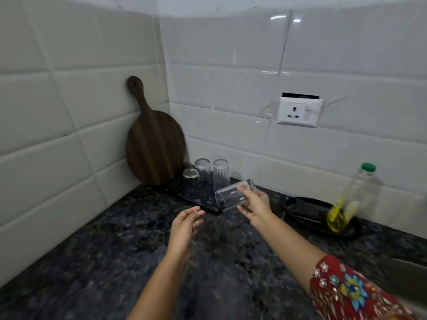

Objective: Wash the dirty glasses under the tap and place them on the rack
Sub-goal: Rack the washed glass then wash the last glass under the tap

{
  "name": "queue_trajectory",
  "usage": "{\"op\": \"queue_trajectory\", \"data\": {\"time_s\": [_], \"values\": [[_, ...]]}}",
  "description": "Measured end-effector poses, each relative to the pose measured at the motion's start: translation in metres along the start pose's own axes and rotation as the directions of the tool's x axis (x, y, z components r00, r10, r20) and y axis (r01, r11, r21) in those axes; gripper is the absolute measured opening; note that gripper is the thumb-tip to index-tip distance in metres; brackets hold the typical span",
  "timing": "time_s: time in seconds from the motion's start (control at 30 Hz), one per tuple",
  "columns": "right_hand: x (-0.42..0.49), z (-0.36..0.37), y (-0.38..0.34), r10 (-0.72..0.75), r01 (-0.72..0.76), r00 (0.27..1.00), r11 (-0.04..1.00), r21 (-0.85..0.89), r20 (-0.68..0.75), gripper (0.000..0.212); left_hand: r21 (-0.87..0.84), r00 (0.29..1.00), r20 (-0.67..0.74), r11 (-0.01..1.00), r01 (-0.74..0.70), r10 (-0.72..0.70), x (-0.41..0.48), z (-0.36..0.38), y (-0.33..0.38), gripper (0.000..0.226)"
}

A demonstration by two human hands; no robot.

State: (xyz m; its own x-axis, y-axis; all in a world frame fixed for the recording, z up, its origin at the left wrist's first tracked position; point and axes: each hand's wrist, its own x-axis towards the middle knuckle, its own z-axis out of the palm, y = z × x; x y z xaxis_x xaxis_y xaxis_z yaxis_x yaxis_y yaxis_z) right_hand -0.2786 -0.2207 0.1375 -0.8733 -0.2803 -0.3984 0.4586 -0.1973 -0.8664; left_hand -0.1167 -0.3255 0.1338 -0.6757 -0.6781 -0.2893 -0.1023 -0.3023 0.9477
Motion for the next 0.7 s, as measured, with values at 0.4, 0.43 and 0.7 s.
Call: {"op": "queue_trajectory", "data": {"time_s": [0.4,0.43,0.7], "values": [[0.078,0.072,0.021,-0.478,0.468,0.852,0.511,-0.721,0.213,0.077,0.002,0.999,-0.005,0.999,0.034,-0.034,0.056,-0.014,0.001,0.015],[0.081,0.074,0.023,-0.482,0.482,0.841,0.461,-0.745,0.246,0.075,0.002,0.999,-0.012,0.999,0.039,-0.039,0.058,-0.013,0.000,0.014],[0.092,0.076,0.031,-0.480,0.503,0.830,0.427,-0.751,0.283,0.068,-0.024,0.996,-0.051,0.997,0.067,-0.068,0.071,-0.012,-0.006,0.013]]}}
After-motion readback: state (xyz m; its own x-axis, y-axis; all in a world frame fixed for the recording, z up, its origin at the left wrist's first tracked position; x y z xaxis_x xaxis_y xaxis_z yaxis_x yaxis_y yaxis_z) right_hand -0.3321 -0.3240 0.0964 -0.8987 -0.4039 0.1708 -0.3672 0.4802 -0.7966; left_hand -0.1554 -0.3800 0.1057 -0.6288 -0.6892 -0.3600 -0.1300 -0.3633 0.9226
